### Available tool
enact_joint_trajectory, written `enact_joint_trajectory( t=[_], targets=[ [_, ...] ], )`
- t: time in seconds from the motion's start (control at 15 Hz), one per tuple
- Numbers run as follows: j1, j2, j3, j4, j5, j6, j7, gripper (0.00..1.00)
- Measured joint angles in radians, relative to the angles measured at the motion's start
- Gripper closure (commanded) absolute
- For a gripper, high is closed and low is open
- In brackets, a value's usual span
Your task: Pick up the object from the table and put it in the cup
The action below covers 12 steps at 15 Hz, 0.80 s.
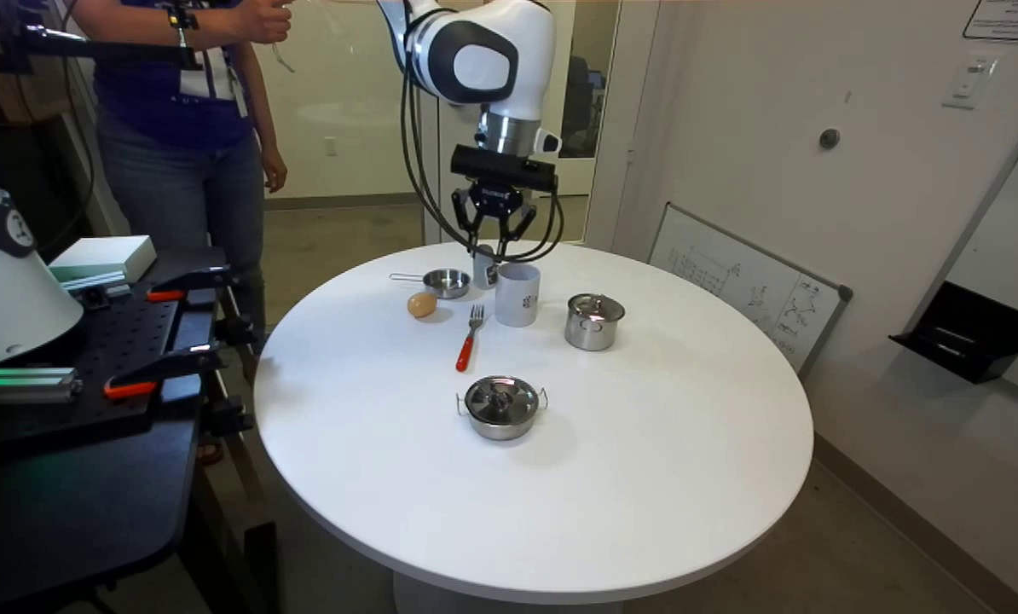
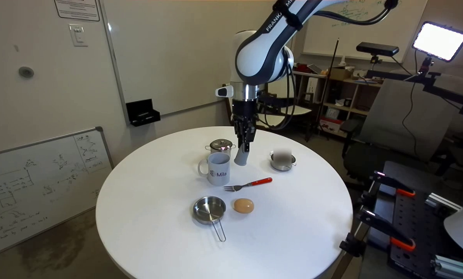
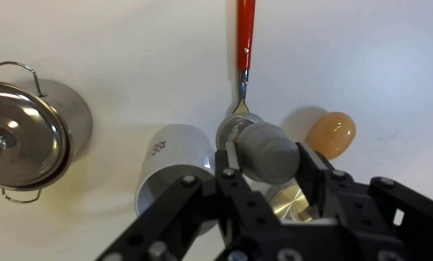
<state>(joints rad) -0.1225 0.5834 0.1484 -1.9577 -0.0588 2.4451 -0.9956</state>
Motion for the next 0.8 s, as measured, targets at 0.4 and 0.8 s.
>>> enact_joint_trajectory(
  t=[0.4, 0.8],
  targets=[
    [-0.006, 0.035, 0.0, 0.058, 0.0, -0.04, -0.066, 0.84],
    [-0.006, 0.051, -0.004, 0.091, -0.001, -0.075, -0.112, 0.84]
  ],
)
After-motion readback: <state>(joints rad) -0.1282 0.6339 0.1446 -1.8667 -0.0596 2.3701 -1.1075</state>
